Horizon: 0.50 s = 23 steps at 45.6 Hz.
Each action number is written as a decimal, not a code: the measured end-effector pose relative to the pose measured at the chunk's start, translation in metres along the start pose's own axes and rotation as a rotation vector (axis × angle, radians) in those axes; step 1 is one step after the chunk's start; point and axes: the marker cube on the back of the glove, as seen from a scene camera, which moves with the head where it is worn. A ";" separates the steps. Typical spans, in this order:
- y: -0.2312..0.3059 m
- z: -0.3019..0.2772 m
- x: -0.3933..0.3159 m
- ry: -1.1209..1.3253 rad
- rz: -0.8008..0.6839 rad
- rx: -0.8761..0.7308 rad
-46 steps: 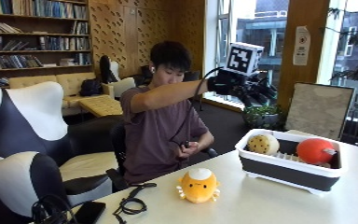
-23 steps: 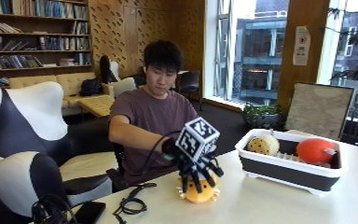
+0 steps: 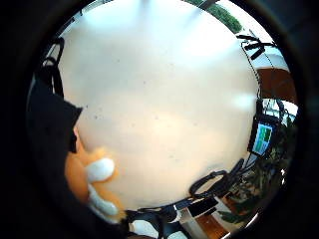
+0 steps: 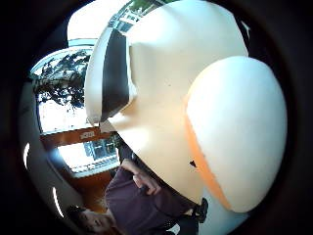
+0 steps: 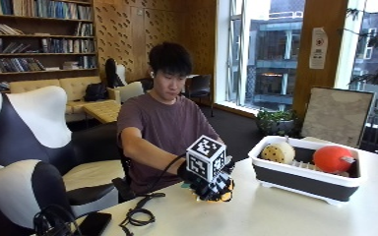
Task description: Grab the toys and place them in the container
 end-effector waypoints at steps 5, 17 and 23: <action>-0.007 -0.047 -0.017 -0.001 0.003 0.019; -0.026 -0.180 -0.103 0.084 -0.042 0.173; -0.037 -0.210 -0.166 0.176 -0.100 0.217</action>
